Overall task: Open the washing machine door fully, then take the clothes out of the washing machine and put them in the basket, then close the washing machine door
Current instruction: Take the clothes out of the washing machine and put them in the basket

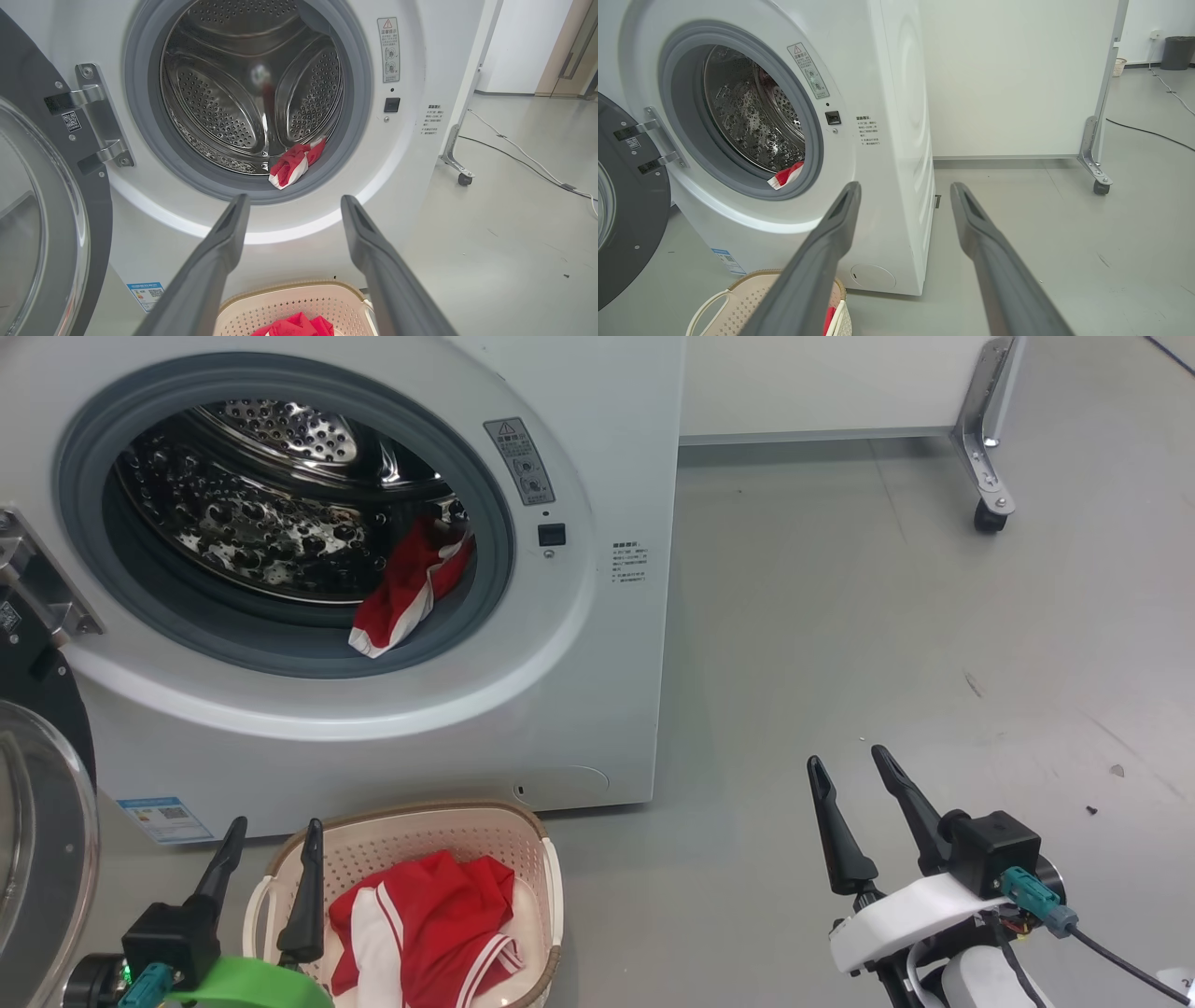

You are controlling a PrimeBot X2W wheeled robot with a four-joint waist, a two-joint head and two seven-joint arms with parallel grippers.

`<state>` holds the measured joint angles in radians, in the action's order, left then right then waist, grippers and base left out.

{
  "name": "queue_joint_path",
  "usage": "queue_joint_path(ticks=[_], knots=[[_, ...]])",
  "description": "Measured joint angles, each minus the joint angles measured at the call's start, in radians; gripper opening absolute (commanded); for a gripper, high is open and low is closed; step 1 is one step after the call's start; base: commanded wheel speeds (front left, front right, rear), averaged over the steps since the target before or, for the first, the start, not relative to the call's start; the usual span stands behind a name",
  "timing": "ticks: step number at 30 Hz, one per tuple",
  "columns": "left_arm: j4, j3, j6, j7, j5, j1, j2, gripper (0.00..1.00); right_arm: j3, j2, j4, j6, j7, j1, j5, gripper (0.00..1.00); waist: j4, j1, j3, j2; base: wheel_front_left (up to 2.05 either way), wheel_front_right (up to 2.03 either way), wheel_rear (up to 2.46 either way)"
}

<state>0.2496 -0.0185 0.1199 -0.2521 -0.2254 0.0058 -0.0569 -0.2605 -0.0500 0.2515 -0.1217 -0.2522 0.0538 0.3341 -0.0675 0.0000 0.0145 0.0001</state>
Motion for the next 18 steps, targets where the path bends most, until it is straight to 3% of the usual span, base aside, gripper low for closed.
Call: queue_joint_path(ticks=[11,18], knots=[[-0.033,0.002,0.000,0.000,0.003,-0.001,-0.003,1.00,-0.013,0.000,-0.031,0.000,0.000,0.000,0.000,1.00,-0.012,0.0000,0.069,0.0000,0.00,0.00,0.00],[-0.038,0.005,0.000,0.025,0.007,-0.033,-0.039,1.00,-0.016,0.000,-0.045,0.000,0.000,0.000,0.000,1.00,-0.029,0.0000,0.141,0.0000,0.00,0.00,0.00]])
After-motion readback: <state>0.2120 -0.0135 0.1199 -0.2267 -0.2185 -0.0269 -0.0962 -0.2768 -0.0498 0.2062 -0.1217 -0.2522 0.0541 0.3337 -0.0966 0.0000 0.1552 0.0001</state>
